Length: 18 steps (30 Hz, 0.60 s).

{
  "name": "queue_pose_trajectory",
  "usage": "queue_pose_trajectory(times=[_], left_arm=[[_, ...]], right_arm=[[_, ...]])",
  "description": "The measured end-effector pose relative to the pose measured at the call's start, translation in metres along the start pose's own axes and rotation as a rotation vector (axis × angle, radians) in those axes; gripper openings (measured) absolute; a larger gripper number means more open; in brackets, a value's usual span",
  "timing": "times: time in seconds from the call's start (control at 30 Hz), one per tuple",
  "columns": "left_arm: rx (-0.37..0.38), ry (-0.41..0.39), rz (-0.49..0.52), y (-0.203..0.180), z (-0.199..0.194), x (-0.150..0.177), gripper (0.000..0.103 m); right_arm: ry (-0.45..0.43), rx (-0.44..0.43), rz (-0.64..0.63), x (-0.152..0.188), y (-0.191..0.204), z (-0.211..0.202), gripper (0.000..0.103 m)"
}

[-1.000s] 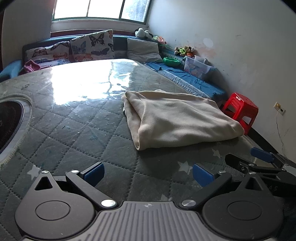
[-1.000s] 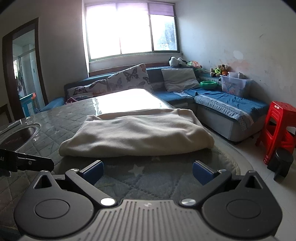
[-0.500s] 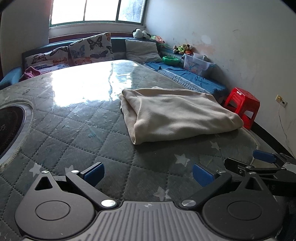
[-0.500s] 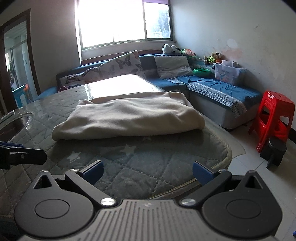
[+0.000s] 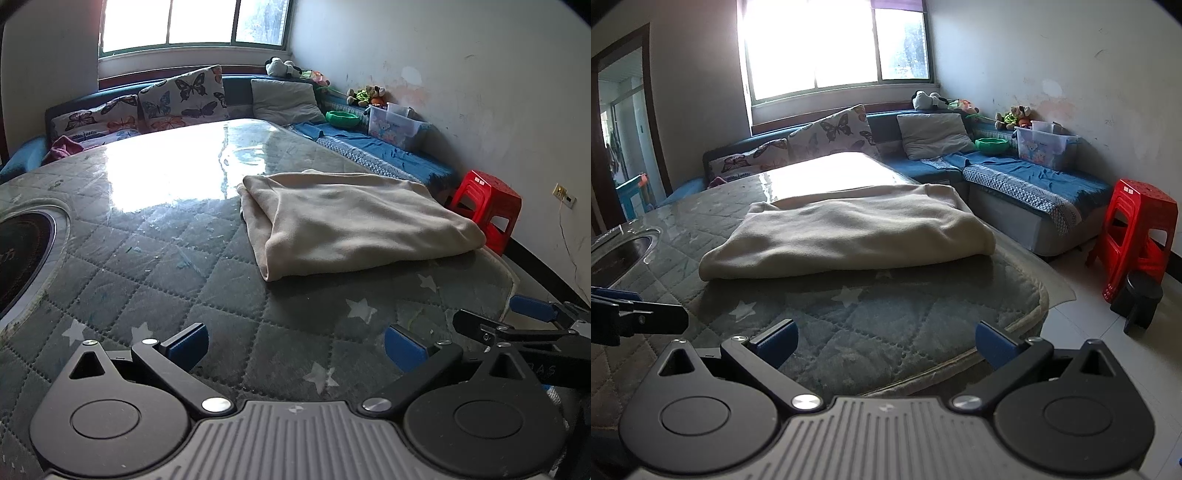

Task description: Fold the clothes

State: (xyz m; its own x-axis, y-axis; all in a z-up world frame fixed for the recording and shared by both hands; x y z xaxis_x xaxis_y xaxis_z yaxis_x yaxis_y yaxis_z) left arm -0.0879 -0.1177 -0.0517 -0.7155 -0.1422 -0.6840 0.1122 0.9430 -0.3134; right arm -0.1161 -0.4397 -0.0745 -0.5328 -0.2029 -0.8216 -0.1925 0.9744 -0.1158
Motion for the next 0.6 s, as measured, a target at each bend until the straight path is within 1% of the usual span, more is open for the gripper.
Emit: queue_pose_trajectory(times=[0.6], left_arm=[[0.0,-0.006,0.02,-0.007,-0.007,0.006,0.103]], right_arm=[[-0.034,0.003,-0.014,-0.002,0.005,-0.014,0.103]])
Point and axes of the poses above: each gripper's, at about its wrist camera, not at the fingertips, and z roughly the way its jaws point, y to its left, x to its underside, the point moved 4 cm from there along z, roughly the way its jaws point, and after that the axes turned 15 degrees about -z, right-handed, at the moved point
